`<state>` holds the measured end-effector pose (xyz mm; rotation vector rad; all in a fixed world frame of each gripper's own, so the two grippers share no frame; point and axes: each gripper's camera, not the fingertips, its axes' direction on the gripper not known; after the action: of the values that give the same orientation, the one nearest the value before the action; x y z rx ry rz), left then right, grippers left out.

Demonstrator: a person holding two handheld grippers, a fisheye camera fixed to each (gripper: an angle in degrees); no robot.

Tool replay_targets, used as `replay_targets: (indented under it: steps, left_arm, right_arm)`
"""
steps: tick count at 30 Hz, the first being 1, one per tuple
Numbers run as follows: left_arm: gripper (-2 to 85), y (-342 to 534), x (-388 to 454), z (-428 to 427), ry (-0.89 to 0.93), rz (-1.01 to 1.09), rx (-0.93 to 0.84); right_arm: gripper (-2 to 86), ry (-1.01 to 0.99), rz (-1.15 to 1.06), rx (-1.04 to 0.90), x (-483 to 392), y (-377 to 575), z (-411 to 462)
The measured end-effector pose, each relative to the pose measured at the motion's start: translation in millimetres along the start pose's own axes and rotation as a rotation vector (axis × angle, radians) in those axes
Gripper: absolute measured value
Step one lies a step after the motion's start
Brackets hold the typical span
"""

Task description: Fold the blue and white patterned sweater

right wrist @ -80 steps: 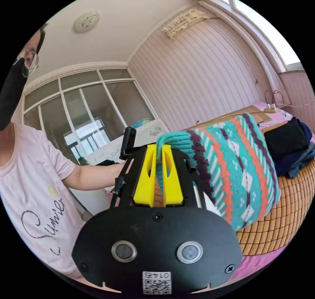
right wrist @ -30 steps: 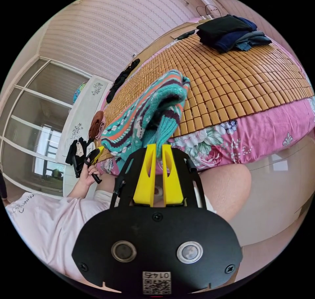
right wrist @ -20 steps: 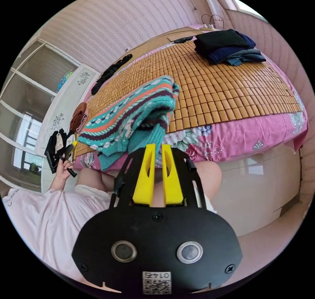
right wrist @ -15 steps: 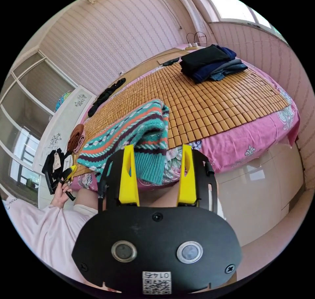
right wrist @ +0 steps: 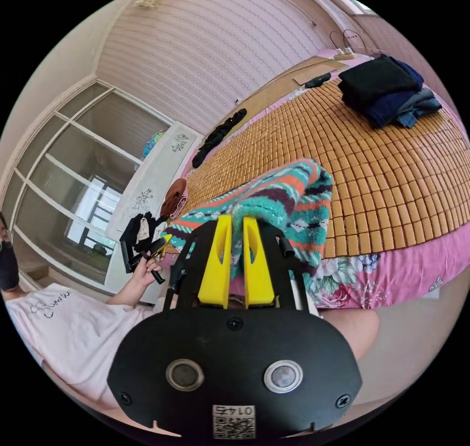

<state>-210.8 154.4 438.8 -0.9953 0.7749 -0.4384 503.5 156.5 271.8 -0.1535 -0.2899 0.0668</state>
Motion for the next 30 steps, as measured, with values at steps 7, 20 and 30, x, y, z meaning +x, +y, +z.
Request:
replay_targets:
  steps: [7, 20, 30]
  left_arm:
    - [6.3, -18, 31, -110, 0.017, 0.113, 0.290]
    - [9.8, -202, 48, -51, -0.185, 0.131, 0.275]
    - [11.6, -27, 21, 36, -0.497, 0.313, -0.086]
  right_arm:
    - [2.2, -0.189, -0.366, 0.177, -103, -26, -65]
    - [5.5, 0.194, -0.190, -0.054, -119, -223, 31]
    - [15.1, 0.274, -0.001, -0.330, -28, -26, 116]
